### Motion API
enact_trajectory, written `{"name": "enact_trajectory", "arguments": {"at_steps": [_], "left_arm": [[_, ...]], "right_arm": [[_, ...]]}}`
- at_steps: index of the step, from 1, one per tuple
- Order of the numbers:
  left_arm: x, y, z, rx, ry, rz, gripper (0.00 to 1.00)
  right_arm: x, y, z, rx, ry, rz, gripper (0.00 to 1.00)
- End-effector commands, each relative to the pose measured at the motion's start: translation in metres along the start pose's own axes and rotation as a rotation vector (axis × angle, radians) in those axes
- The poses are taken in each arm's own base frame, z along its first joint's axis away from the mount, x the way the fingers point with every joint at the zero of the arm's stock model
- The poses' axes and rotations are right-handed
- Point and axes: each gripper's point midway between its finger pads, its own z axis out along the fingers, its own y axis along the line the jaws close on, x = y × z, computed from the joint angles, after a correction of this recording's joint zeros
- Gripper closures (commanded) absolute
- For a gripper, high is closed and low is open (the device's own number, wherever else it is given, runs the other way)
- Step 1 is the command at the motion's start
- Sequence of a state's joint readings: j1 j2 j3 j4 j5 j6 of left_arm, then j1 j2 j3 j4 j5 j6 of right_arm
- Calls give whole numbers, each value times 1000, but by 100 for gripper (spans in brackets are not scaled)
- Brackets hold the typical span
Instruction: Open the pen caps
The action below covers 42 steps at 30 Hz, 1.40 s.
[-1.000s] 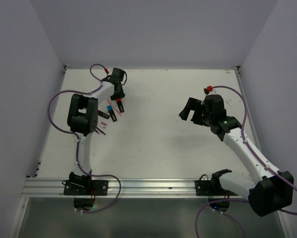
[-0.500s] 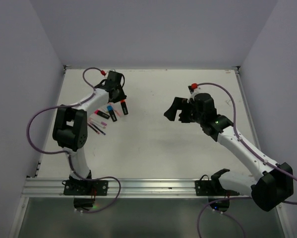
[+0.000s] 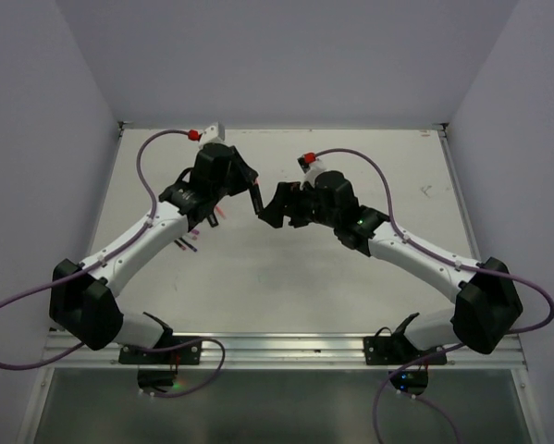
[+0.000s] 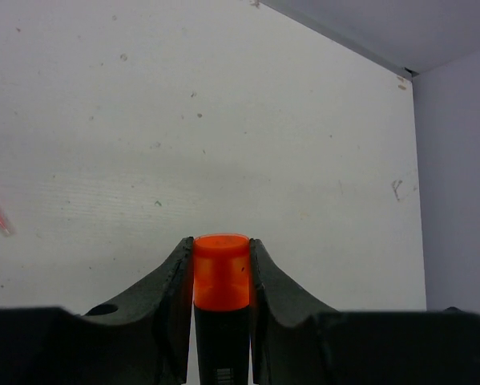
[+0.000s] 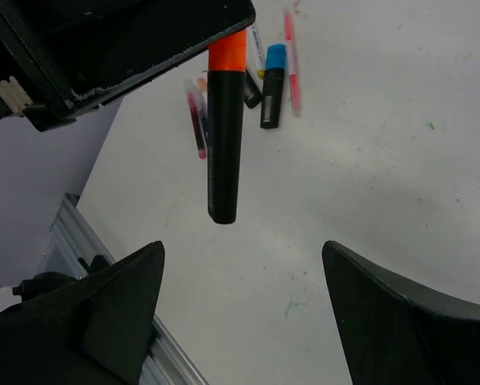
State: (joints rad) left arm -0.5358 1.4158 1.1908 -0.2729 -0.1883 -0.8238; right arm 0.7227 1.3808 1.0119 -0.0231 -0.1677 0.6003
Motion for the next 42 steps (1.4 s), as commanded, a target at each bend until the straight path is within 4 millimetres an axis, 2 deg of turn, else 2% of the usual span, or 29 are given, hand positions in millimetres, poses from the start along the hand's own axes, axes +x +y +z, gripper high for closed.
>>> {"name": "enact_trajectory", "arguments": {"at_steps": [1,10,19,26,27,28,31,32,35,37,38,42], "left_arm": [[-16,-16,-15,31,-92,-35,95],[-22,-25,-30,49,-128,-19,95],[-27,-30,-35,68,-138,-13,95],[-29,-33,-43,91,-140,-13,95],[-30,-34,-43,98,-142,-7,94],[-31,-36,-45,106,-144,-4,94],[-35,-40,-52,132,-156,18,86],[-36,-41,-54,142,-160,32,71],[-42,-45,-64,174,-180,61,48],[-42,-45,-69,190,-184,74,39],[-48,-48,-76,210,-206,74,31],[-55,-53,-88,306,-219,129,15]], "right_arm": [[-39,44,4,-135,-120,-26,18],[-45,61,22,-181,-122,-44,32],[-40,65,32,-194,-101,-54,45],[-35,59,32,-180,-102,-46,69],[-32,57,32,-173,-98,-45,79],[-33,57,31,-171,-101,-45,83],[-29,56,28,-172,-96,-42,98],[-30,56,26,-173,-101,-42,100],[-29,56,18,-181,-108,-41,100],[-28,53,14,-168,-110,-40,100],[-31,55,10,-172,-121,-49,100],[-36,52,0,-153,-150,-53,100]]}}
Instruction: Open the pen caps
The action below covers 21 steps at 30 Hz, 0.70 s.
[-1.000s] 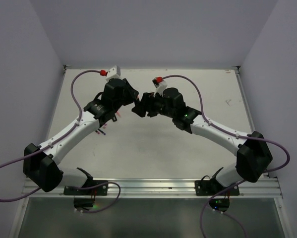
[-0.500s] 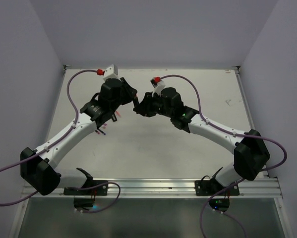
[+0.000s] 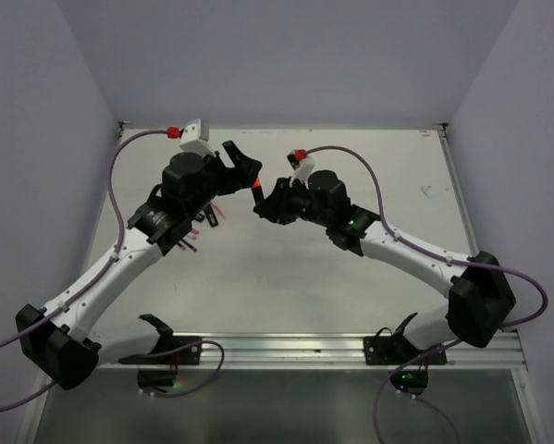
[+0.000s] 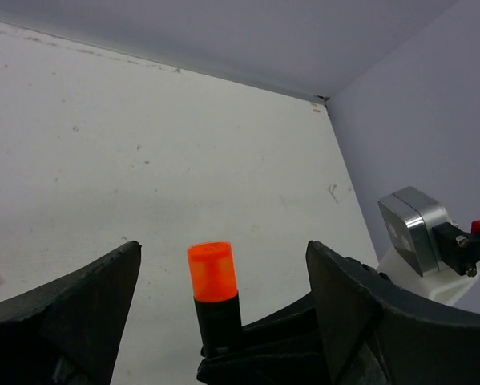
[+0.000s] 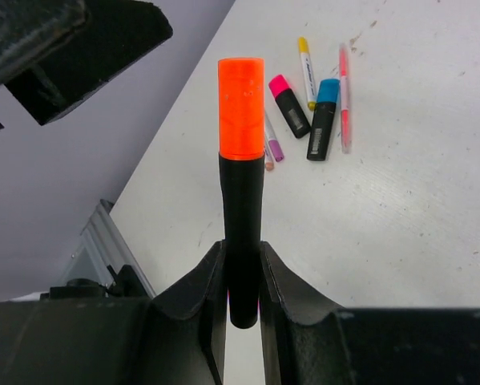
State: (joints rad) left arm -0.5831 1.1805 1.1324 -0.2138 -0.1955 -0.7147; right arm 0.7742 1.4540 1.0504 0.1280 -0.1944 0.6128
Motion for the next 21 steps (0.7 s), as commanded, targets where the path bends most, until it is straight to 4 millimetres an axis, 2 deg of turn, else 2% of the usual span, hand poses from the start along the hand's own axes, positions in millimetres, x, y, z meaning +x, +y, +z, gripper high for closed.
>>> {"name": "enact_trajectory", "arguments": {"at_steps": [1,2,4,5,6,10,14,16,21], "left_arm": [[-17,-22,-12,182,-32,51,13],[-29,-19,-14,212,-57,50,8],[-25,-23,-20,306,-16,55,4],[-39,-19,-20,326,-51,65,2],[-40,-19,-21,355,-45,82,2],[-40,-33,-30,482,-12,172,0],[-41,-47,-40,590,-30,238,0],[-37,-55,-44,653,-9,253,0],[-35,-72,-52,779,12,260,3]], "right_arm": [[-29,16,-20,-23,-101,-33,100],[-32,16,-23,-21,-110,-46,100],[-39,22,-32,-32,-136,-70,100],[-41,23,-36,-34,-147,-96,100],[-46,28,-43,-50,-160,-106,100],[-54,38,-58,-119,-144,-143,100],[-65,59,-72,-273,-141,-119,100],[-74,68,-79,-341,-162,-108,100],[-79,84,-88,-463,-144,-136,100]]}}
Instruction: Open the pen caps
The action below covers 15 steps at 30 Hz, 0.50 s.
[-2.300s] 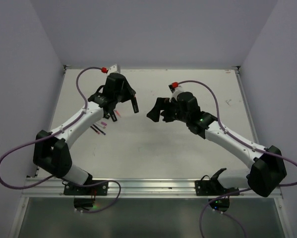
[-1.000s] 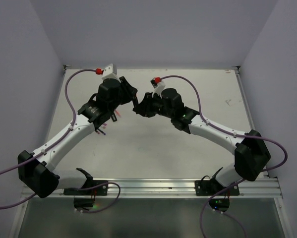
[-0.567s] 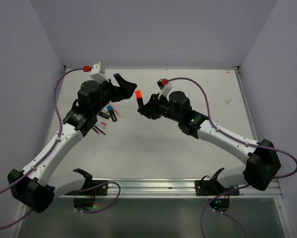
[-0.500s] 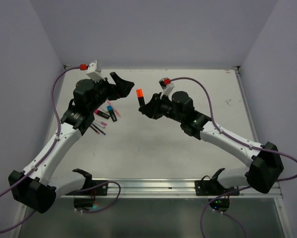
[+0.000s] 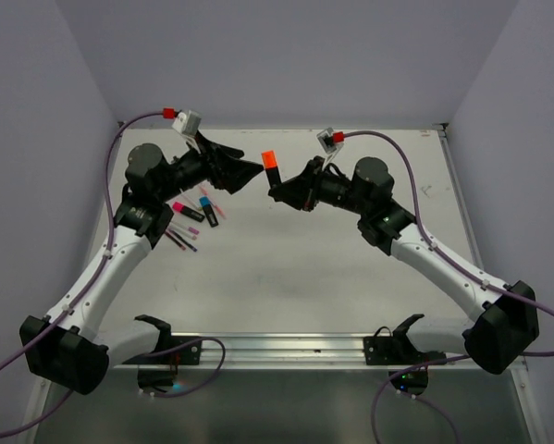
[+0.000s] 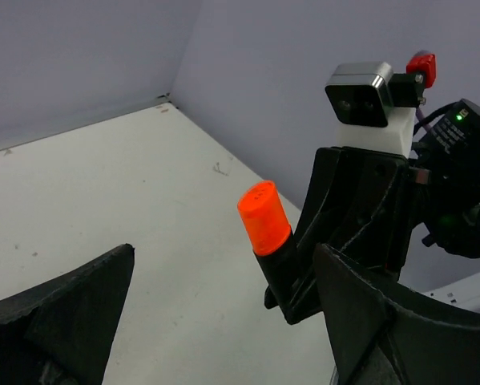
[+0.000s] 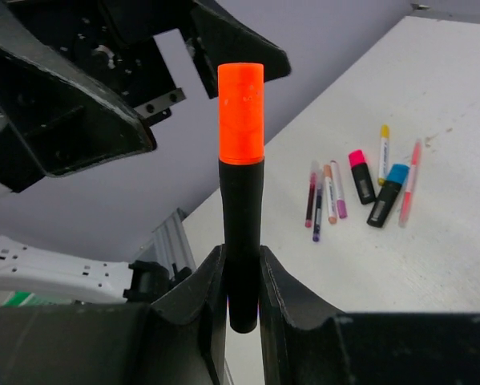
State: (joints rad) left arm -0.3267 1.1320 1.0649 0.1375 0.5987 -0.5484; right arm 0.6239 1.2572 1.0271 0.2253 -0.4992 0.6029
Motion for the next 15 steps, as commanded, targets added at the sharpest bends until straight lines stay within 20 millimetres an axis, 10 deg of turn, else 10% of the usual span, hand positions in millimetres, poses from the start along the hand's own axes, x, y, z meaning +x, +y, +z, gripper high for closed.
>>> {"name": "enact_trajectory", "arguments": {"at_steps": [1,15], "left_arm": [[-3,-25,2,177,12,49,5],[-12,-47,11,335,-7,-69,46]], "right_arm": [[-18,44,-5,-201,-14,-53,100],[-19,54,7,-316,17,-71,100]]}}
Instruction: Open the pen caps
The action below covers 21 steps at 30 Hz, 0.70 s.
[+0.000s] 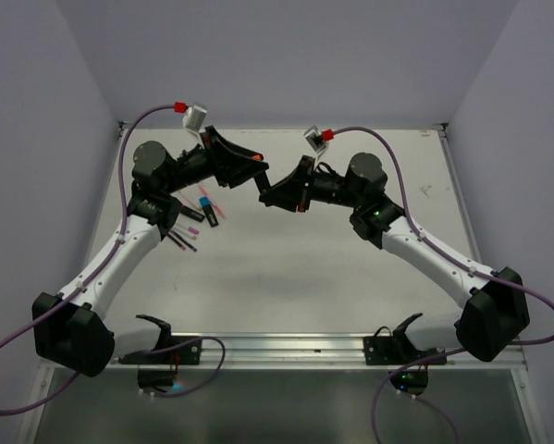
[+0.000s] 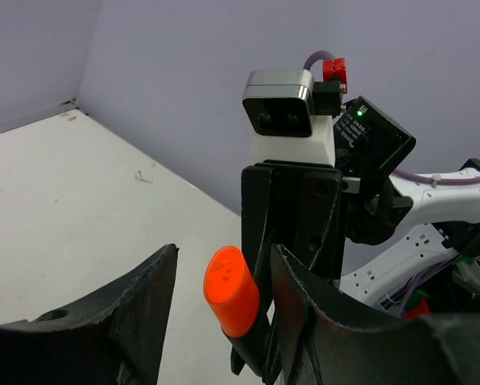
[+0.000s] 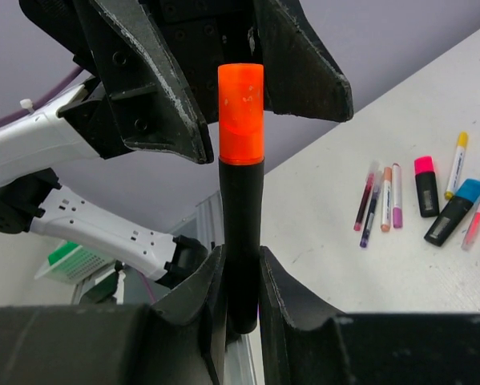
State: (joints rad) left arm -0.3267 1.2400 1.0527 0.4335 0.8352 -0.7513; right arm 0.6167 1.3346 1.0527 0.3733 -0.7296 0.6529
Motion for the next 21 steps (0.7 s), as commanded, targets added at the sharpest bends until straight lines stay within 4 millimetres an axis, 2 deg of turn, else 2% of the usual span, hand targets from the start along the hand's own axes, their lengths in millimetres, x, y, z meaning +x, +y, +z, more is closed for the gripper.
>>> {"name": "enact_trajectory", "arguments": {"at_steps": [1,12,13,20,21], "left_arm": [[-13,-16,0,67,-27,18,47],[-9,-15,4,72,-15,2,61],[-8,-15,4,74,-12,1,65],[-4,-18,4,90,2,1,79],[-3,-19,4,92,4,2,86]], "right_arm": [[-24,24,3,-89,-41,-73,100],[-23,17,7,-80,-41,-75,100],[-23,17,7,-82,-44,-77,100],[-26,19,9,-95,-58,-73,100],[-26,19,9,-98,-57,-74,100]]}}
